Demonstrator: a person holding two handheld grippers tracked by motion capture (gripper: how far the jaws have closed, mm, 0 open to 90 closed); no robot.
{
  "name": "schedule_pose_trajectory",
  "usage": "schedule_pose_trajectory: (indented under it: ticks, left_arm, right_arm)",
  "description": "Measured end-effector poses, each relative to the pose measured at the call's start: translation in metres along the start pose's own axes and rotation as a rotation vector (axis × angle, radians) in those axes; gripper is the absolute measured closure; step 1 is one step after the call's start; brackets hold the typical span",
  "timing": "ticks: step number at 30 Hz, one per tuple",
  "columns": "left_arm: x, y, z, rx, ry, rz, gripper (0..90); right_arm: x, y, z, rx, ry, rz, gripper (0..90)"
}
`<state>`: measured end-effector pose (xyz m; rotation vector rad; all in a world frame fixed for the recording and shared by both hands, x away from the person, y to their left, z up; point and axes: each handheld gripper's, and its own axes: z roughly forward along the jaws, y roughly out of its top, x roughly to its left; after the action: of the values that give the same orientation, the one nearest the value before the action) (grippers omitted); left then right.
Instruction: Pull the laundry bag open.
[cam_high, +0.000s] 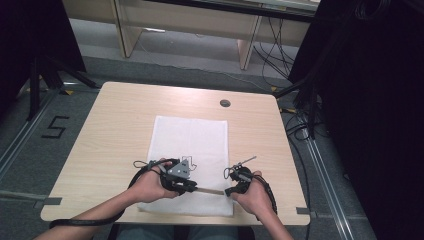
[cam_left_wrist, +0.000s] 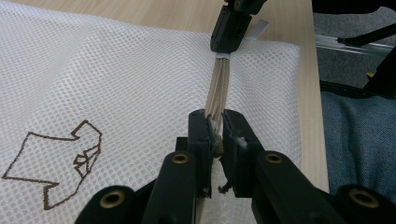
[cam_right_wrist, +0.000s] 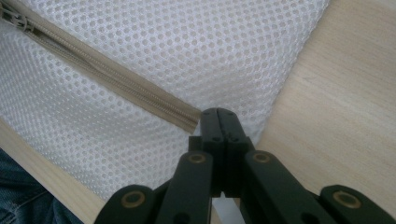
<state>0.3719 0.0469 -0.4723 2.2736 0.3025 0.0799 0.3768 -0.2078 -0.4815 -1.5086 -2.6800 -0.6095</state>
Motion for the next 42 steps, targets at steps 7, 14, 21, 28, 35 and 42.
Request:
schedule_pose_trajectory:
  ticks: [7,14,21,28,35,42]
  left_arm:
    - [0.003,-0.005,-0.006,0.002,0.004,-0.014,81.9]
    - [0.003,-0.006,-0.007,0.01,0.007,0.004,81.9]
    - [0.002,-0.009,-0.007,0.003,0.001,-0.007,81.9]
    - [0.003,-0.012,-0.011,0.0,0.001,-0.014,81.9]
    - [0.002,-0.013,-0.012,-0.001,0.001,-0.012,81.9]
    - [0.002,-0.014,-0.012,-0.002,-0.002,-0.007,81.9]
  right_arm:
    - [0.0,0.0,0.0,0.006,-0.001,-0.002,90.0]
    - [0.0,0.0,0.0,0.0,-0.003,0.003,90.0]
    - [0.0,0.0,0.0,0.0,0.001,0.002,90.0]
    - [0.0,0.0,0.0,0.0,0.003,0.001,90.0]
    - [0.0,0.0,0.001,-0.012,0.002,0.005,90.0]
    - [-0.001,0.0,0.0,-0.006,0.003,-0.004,90.0]
